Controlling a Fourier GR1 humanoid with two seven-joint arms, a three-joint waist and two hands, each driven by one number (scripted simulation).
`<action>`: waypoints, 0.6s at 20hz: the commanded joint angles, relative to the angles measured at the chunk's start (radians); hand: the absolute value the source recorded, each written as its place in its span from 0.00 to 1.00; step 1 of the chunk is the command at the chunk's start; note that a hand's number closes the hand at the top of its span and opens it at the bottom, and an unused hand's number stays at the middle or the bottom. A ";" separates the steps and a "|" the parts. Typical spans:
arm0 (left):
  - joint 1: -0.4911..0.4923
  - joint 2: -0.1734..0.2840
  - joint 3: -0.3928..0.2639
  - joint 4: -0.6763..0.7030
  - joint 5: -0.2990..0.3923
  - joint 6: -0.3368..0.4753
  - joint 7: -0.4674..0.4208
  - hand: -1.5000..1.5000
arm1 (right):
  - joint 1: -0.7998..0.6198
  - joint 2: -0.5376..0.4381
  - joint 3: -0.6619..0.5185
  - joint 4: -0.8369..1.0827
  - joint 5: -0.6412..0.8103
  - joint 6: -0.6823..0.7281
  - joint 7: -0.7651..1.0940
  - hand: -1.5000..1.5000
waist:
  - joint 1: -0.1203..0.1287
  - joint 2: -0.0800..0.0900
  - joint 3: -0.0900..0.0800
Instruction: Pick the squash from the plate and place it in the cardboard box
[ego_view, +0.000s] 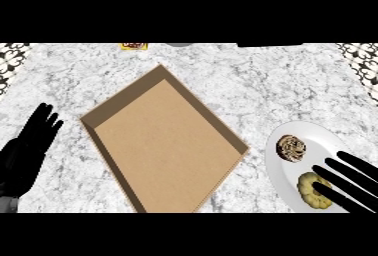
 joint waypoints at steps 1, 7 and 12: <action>0.027 0.010 0.024 0.022 0.013 -0.064 -0.038 0.50 | 0.083 0.023 0.084 -0.151 0.160 0.089 0.252 0.00 | 0.018 0.005 0.000; -0.032 0.015 0.057 0.053 0.026 -0.103 0.001 0.50 | 0.072 0.148 0.251 -0.163 0.289 0.234 0.433 0.00 | 0.048 0.014 0.002; -0.032 -0.059 0.000 -0.020 -0.045 -0.046 0.031 0.50 | 0.017 0.195 0.243 -0.073 0.293 0.308 0.412 0.00 | 0.054 0.014 0.003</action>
